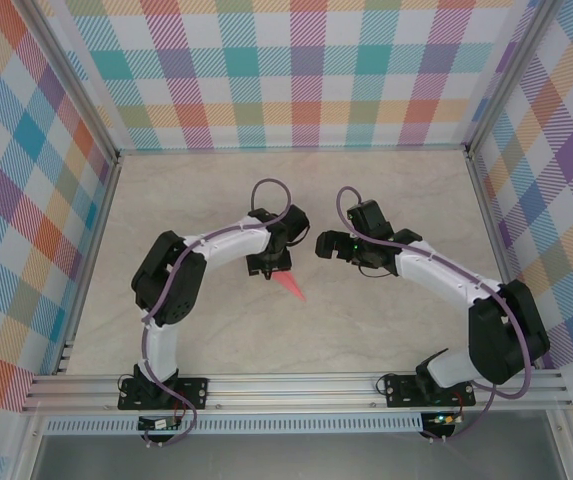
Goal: Fold a paper plane with a square sheet of paper (pick it up from the middle)
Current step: Turn over a paper plane at the center of the table.
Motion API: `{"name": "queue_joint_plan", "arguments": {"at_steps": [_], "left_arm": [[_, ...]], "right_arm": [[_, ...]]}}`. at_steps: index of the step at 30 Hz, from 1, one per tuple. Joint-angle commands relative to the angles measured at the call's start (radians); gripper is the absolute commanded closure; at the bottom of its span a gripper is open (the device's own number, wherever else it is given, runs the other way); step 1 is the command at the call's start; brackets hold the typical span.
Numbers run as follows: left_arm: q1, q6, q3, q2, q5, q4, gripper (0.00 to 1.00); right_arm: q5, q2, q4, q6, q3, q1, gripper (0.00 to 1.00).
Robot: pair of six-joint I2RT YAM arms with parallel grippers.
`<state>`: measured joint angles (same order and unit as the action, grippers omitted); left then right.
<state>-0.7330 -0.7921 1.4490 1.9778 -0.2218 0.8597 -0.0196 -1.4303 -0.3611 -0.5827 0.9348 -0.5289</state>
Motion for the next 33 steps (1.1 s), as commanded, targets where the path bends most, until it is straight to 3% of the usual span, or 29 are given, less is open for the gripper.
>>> {"name": "queue_joint_plan", "arguments": {"at_steps": [1,10,19,27,33], "left_arm": [[-0.015,-0.042,-0.033,-0.072,-0.004,-0.004,0.45],[-0.014,-0.113,-0.078,-0.100,0.023,-0.131,0.44],[-0.013,-0.115,-0.016,-0.012,0.034,-0.109,0.43],[-0.014,-0.090,0.013,0.020,0.045,-0.105,0.36],[-0.013,-0.101,0.003,0.008,0.020,-0.084,0.45]], "right_arm": [[0.017,-0.020,-0.011,-0.009,0.010,0.007,0.00],[0.027,-0.035,-0.012,-0.009,0.016,0.007,0.00],[0.031,-0.037,-0.010,-0.007,0.008,0.007,0.00],[0.032,-0.041,-0.009,-0.003,0.007,0.007,0.00],[0.030,-0.042,-0.012,-0.002,0.007,0.007,0.00]]}}
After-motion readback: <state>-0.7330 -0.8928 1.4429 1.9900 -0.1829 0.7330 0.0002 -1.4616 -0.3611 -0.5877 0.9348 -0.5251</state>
